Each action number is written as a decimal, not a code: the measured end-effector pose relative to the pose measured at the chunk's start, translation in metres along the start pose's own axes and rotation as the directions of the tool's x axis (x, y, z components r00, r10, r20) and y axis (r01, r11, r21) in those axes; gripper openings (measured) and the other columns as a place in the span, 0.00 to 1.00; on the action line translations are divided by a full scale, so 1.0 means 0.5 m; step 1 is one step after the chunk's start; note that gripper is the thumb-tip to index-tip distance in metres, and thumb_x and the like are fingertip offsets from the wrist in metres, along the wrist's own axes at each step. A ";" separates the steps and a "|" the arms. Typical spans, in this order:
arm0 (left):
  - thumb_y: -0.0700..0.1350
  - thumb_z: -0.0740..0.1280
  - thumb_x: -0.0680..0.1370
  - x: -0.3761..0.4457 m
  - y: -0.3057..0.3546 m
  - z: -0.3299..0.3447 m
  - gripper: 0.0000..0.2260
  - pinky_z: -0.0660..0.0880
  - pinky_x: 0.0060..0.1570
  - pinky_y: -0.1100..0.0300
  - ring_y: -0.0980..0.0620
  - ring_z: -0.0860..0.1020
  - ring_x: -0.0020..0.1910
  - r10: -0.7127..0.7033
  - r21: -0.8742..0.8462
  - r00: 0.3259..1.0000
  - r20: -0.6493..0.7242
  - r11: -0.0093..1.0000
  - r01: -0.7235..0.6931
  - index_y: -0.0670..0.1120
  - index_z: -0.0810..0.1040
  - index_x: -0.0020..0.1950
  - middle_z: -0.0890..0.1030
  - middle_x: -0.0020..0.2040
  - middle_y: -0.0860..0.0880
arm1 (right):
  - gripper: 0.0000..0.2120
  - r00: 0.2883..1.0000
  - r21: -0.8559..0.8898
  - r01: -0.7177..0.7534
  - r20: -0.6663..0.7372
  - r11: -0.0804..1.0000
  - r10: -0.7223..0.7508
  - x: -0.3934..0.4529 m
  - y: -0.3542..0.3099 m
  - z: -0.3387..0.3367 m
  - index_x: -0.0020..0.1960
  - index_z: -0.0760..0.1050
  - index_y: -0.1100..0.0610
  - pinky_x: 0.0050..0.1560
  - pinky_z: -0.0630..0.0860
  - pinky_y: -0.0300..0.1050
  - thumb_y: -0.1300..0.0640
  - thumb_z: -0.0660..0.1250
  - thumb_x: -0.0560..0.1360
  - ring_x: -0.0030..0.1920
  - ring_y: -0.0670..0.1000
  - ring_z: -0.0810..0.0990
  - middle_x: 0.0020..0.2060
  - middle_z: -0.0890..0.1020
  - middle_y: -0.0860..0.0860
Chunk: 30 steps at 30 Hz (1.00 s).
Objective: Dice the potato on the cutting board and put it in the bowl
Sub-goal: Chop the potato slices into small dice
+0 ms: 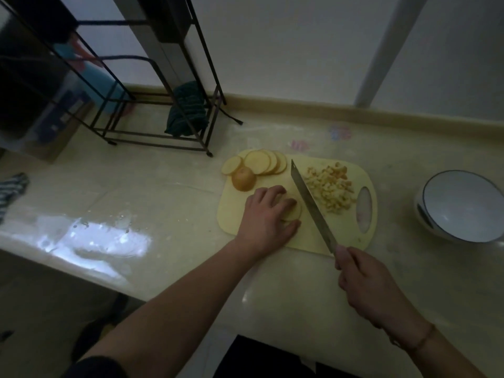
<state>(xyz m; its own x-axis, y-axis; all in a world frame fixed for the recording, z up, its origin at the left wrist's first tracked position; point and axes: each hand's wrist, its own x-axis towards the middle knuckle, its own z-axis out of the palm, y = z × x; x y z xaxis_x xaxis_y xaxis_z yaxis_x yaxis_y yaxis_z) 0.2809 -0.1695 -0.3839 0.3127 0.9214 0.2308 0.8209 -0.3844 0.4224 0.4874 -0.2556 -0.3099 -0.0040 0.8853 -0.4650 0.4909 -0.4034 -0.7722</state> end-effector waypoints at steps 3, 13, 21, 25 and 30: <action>0.49 0.73 0.74 -0.006 -0.008 0.007 0.14 0.74 0.55 0.45 0.39 0.74 0.58 0.130 -0.002 0.991 0.021 0.991 -0.130 0.46 0.82 0.58 0.79 0.62 0.44 | 0.28 0.999 0.021 -0.009 0.036 1.000 0.008 -0.002 0.004 0.005 0.40 0.71 0.60 0.26 0.64 0.38 0.35 0.53 0.74 0.21 0.42 0.68 0.24 0.73 0.48; 0.44 0.68 0.75 0.016 -0.016 0.006 0.11 0.75 0.48 0.46 0.39 0.77 0.52 0.264 -0.011 0.962 0.063 0.964 -0.264 0.42 0.83 0.56 0.81 0.57 0.42 | 0.29 0.998 0.005 0.059 0.024 0.998 -0.060 -0.010 0.001 0.000 0.38 0.72 0.60 0.30 0.66 0.42 0.34 0.52 0.73 0.23 0.43 0.70 0.24 0.74 0.48; 0.44 0.69 0.76 0.019 -0.021 -0.001 0.11 0.76 0.49 0.48 0.40 0.77 0.50 0.295 -0.015 0.953 0.070 0.955 -0.295 0.40 0.83 0.55 0.81 0.53 0.42 | 0.27 0.996 -0.062 0.091 0.029 0.994 -0.089 -0.018 -0.003 0.001 0.36 0.72 0.56 0.35 0.70 0.48 0.34 0.51 0.73 0.27 0.44 0.71 0.26 0.74 0.51; 0.43 0.71 0.75 0.019 -0.019 -0.005 0.11 0.76 0.49 0.49 0.40 0.77 0.49 0.294 -0.022 0.954 0.060 0.956 -0.293 0.40 0.82 0.55 0.81 0.52 0.42 | 0.21 0.995 -0.080 0.102 0.019 0.992 -0.101 -0.031 0.001 0.001 0.35 0.72 0.50 0.34 0.69 0.39 0.36 0.52 0.74 0.30 0.42 0.75 0.28 0.78 0.45; 0.43 0.71 0.75 0.020 -0.020 -0.006 0.10 0.76 0.50 0.51 0.41 0.77 0.49 0.298 -0.032 0.953 0.044 0.954 -0.297 0.40 0.83 0.54 0.81 0.51 0.42 | 0.25 0.991 -0.127 0.132 0.013 0.983 -0.132 -0.042 0.011 0.000 0.36 0.72 0.54 0.37 0.70 0.44 0.35 0.51 0.74 0.30 0.46 0.76 0.30 0.78 0.52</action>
<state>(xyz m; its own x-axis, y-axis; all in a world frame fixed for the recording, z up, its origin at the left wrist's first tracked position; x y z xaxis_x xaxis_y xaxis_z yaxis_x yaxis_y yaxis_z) 0.2745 -0.1566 -0.3833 0.5642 0.7663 0.3074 0.6752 -0.6425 0.3624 0.4905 -0.2762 -0.3044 -0.0801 0.9276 -0.3648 0.5929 -0.2499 -0.7656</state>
